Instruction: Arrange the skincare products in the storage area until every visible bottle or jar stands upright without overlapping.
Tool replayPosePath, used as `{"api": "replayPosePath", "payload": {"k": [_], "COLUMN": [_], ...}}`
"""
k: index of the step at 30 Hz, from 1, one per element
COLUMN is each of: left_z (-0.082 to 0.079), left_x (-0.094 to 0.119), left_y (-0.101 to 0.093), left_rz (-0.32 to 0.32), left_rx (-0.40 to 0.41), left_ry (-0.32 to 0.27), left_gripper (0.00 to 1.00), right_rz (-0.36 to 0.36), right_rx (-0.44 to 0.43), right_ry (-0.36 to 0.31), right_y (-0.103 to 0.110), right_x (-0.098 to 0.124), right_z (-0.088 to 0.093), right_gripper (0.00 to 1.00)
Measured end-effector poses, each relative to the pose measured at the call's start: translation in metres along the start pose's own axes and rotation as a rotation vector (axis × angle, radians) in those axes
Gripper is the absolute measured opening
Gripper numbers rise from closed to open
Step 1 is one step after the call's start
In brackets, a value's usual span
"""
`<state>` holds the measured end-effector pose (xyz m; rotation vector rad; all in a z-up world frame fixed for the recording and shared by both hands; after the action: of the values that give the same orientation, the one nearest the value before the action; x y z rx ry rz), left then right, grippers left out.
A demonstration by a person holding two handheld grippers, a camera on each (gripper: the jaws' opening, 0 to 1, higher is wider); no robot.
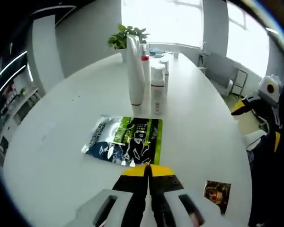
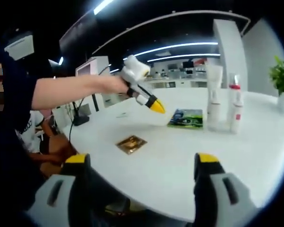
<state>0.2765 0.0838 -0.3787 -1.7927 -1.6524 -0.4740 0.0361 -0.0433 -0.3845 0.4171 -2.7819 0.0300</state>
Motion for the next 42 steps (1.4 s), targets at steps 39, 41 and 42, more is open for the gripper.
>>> {"api": "replayPosePath", "payload": {"k": [39,41,42], "left_z": [0.082,0.09,0.093], "left_x": [0.09,0.092,0.093], "left_y": [-0.054,-0.057,-0.058], "left_rz": [-0.18,-0.192,-0.197], "left_rx": [0.164,0.179,0.192], "left_ry": [-0.679,-0.692,-0.702], "left_gripper": [0.0,0.0,0.0], "right_rz": [-0.096,-0.103,-0.106], "right_rx": [0.114,0.119,0.121], "right_ry": [0.047,0.048,0.05], "right_y": [0.038,0.037,0.037], "right_x": [-0.019,-0.022,-0.023], "right_z": [-0.013,-0.014,-0.014], "right_gripper": [0.92,0.92,0.92]}}
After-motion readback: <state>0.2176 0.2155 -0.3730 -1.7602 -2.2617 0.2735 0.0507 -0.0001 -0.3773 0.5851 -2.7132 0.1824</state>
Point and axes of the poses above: the point that each gripper's makers call its tool centre point, and the gripper's own axes: x roughly backward along the fingers, y roughly to its left, z roughly out of its underside, the point moved 7 cm from there along x, roughly backward along the fingers, and after that the axes turned 14 degrees about z, right-handed, at the moved point
